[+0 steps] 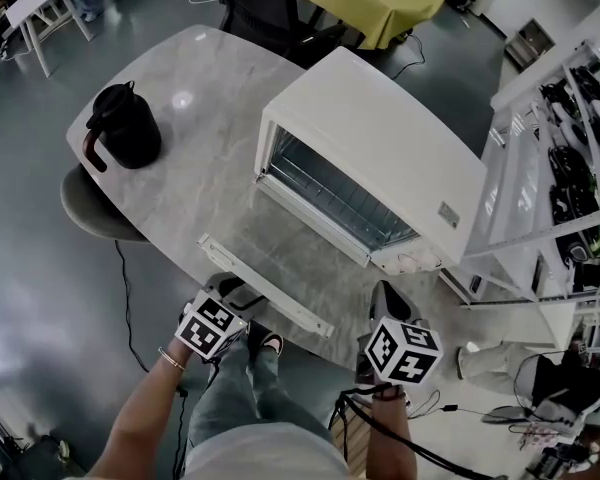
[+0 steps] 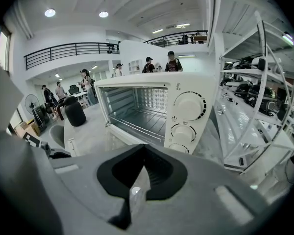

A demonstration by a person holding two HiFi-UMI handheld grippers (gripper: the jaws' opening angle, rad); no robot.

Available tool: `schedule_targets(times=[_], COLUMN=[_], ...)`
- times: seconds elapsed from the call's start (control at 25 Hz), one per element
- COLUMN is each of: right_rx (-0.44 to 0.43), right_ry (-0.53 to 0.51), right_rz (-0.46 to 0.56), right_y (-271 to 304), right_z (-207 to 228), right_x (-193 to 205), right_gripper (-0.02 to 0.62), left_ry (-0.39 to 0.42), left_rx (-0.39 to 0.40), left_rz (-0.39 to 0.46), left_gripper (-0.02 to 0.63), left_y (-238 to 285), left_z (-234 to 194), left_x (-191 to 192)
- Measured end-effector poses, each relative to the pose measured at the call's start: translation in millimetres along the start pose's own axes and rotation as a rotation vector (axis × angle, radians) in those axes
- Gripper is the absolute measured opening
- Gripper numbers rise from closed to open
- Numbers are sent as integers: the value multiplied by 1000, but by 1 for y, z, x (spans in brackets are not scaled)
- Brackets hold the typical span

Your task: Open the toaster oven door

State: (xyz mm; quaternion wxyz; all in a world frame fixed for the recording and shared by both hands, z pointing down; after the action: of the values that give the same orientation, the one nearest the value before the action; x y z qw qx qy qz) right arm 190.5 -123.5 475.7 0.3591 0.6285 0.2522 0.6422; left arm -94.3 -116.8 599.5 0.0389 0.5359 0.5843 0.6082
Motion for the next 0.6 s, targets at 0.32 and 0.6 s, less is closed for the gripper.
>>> schedule_targets(times=[0.32, 0.6], right_rx=[-13, -26], right_ry=[-20, -36], right_rz=[-8, -17], right_y=[4, 11], right_z=[0, 0], right_x=[-2, -2], right_gripper=[5, 5], left_ry=[-11, -11], left_rx=[-7, -13], left_rz=[23, 12], left_gripper=[219, 219], left_y=[1, 6], left_z=[1, -1], left_x=[-2, 5])
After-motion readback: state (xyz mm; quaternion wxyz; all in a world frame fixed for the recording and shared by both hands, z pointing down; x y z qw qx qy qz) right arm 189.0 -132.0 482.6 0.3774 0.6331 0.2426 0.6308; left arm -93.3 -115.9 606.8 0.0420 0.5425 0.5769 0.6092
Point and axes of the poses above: the fingertips, and each gripper's own axes: y forward along the fingers, z to its right, x out of its underside, the point moved 10 cm from there along -y, backward along the fingers, and after that the axes turned 10 degrees about -z, right-handed, at the moved point
